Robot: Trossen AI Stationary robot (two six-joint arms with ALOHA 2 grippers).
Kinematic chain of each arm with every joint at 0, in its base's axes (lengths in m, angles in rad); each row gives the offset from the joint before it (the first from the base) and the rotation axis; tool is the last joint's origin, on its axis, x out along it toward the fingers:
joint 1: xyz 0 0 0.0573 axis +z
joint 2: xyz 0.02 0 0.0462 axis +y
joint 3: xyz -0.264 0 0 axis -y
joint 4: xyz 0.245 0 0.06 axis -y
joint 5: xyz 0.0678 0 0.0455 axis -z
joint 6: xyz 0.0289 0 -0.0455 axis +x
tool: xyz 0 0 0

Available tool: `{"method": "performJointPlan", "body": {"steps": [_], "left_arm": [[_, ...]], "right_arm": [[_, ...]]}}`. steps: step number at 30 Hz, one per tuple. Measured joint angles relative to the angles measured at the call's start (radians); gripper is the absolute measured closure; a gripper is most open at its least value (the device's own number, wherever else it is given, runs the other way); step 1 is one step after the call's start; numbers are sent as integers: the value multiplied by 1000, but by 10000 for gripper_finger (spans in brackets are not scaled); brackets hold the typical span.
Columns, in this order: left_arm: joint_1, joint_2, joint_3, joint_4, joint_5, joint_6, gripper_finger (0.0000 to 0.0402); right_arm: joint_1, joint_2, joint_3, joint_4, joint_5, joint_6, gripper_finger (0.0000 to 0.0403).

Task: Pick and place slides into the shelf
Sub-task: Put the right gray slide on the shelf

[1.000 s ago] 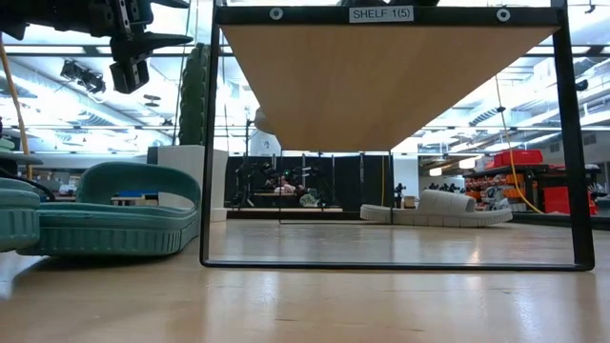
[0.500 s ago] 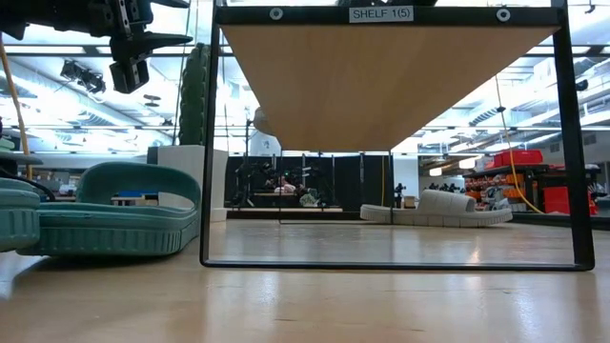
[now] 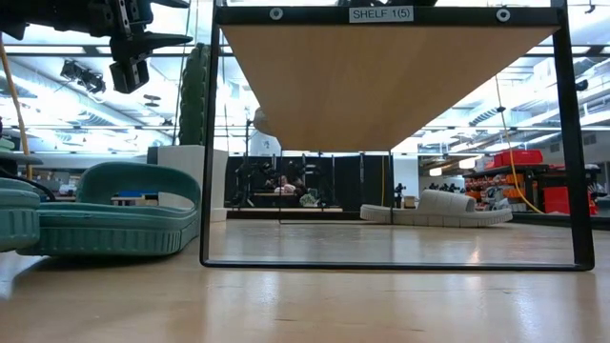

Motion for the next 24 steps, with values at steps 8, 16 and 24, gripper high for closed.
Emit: {"method": "performJointPlan", "body": {"steps": [8,16,24], "left_arm": [[0,0,0,0,0,0,230],[0,0,0,0,0,0,230],[0,0,0,-4,0,0,230]], "right_arm": [[-7,0,0,2,2,5,292],[-7,0,0,2,15,7,292],[-8,0,0,2,-19,9,291]]}}
